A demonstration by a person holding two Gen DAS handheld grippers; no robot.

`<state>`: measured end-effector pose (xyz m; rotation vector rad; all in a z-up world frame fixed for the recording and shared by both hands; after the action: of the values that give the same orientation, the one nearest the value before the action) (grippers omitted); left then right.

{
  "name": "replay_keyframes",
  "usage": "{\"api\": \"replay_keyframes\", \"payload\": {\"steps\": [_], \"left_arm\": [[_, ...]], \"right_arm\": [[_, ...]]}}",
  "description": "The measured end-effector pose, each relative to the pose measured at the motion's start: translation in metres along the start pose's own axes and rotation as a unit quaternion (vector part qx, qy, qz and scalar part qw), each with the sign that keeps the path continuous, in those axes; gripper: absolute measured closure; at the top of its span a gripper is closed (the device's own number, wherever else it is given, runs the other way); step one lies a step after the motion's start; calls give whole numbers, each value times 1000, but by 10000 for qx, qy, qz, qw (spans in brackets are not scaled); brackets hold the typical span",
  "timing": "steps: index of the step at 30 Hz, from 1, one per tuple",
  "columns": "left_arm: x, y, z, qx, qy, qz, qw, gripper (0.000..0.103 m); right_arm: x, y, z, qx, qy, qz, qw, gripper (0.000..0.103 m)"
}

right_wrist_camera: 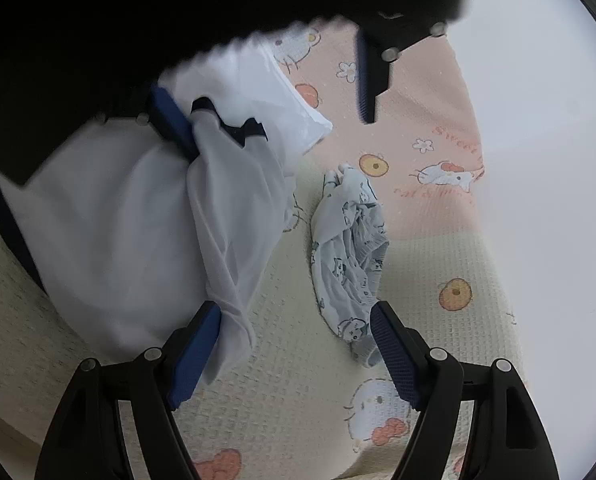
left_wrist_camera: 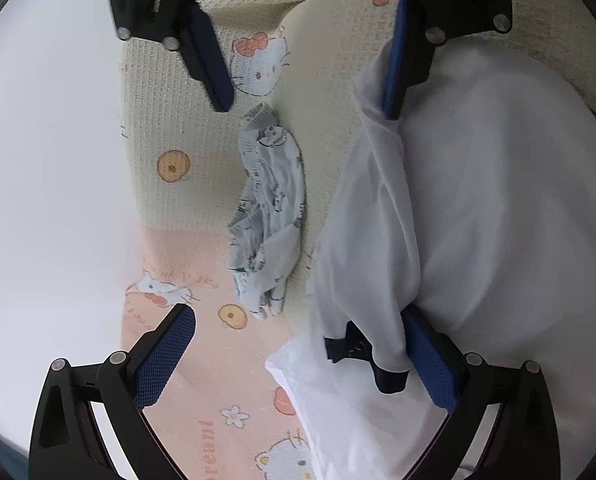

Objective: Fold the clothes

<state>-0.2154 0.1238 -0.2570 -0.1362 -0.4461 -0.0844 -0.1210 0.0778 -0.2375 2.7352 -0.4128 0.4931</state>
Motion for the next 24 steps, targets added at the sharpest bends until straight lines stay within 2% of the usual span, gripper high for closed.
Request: {"api": "replay_keyframes", "payload": {"steps": [4, 8, 14, 20, 22, 23, 24], "left_arm": [[-10, -2, -4, -172, 86, 42, 9998, 1], [-11, -3, -7, -224, -39, 99, 9997, 9], [-10, -6, -10, -392, -29, 204, 9990, 9], [-3, -13, -12, -203, 42, 219, 9995, 10], [-1, -15, -14, -81, 42, 183, 9998, 14], [0, -16, -17, -77, -15, 169, 9998, 24], [2, -16, -23, -135, -91, 159, 9997, 30]], "right_arm": [[-1, -10, 12, 237, 91, 75, 9996, 27], [5, -13, 14, 295, -7, 90, 9995, 27], [1, -9, 15, 472, -186, 127, 9986, 27], [-4, -5, 15, 648, -365, 163, 9971, 27], [-5, -4, 16, 703, -417, 180, 9965, 35], [-9, -9, 19, 547, -138, 399, 9976, 45], [-10, -11, 20, 499, -50, 432, 9978, 51]]}}
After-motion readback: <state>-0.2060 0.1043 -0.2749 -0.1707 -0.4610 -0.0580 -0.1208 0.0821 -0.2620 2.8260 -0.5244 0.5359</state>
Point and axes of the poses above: each gripper's, at about its wrist camera, not at the fingertips, and x roughly against the way its jaws point, z to its left, y to its top, the point moved 10 cm from there along -x, roughly the way its jaws point, and after that the axes turned 6 degrees about -y, right-handed, at the moved point
